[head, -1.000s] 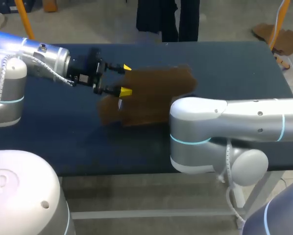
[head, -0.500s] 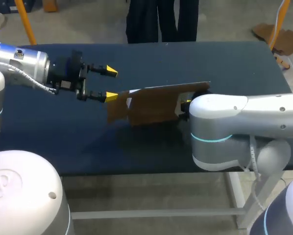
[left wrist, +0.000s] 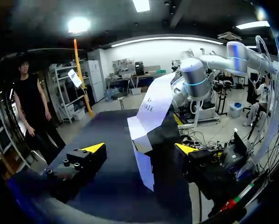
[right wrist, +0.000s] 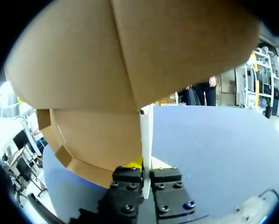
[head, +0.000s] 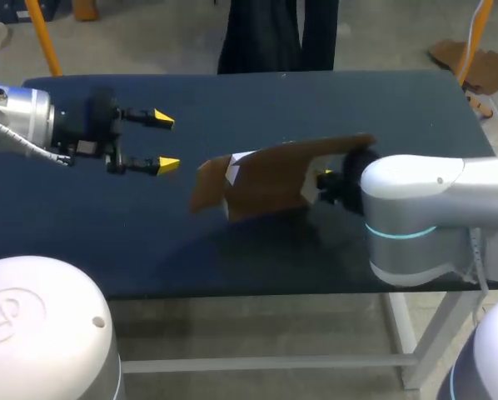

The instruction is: Assemble the packaging by folding the flat box into shape, placing the metal phone stand inside, and closing the box properly

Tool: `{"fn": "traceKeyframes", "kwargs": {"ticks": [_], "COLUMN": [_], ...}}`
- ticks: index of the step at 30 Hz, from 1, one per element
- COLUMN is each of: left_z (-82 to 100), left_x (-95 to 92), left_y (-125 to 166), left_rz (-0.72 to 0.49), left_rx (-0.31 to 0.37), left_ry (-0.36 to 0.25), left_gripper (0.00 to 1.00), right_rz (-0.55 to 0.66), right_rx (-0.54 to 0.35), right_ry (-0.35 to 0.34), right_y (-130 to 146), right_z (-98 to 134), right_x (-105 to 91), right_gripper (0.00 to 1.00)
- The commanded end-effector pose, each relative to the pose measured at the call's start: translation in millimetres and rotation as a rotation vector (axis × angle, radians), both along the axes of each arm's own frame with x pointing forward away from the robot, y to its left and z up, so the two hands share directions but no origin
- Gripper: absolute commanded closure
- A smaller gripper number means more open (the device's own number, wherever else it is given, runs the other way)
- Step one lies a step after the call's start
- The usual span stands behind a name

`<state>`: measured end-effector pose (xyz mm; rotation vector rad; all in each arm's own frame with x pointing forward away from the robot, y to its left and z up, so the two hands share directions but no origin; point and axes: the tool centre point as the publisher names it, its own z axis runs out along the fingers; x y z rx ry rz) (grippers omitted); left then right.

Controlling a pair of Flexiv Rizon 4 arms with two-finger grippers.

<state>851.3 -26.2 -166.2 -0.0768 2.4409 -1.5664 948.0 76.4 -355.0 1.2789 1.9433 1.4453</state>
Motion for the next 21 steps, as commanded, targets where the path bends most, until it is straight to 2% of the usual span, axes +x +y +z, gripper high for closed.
{"fn": "traceKeyframes", "kwargs": {"ticks": [1, 15, 21], "left_z": [7.0, 15.5, 15.0], "left_x": [-11.3, -21.5, -23.0], "left_y": [10, 28, 32], "left_rz": [0.025, 0.047, 0.004], "left_rx": [0.016, 0.063, 0.106], "left_ry": [-0.002, -0.015, 0.016], "left_gripper": [0.0, 0.0, 0.0], "right_rz": [0.217, 0.316, 0.357], "right_rx": [0.087, 0.109, 0.11], "right_ry": [0.045, 0.123, 0.185], "right_y": [-9, -11, -9], "right_z": [7, 15, 15], "right_x": [0.1, -4.0, -1.7], "right_gripper": [1.0, 1.0, 1.0]}}
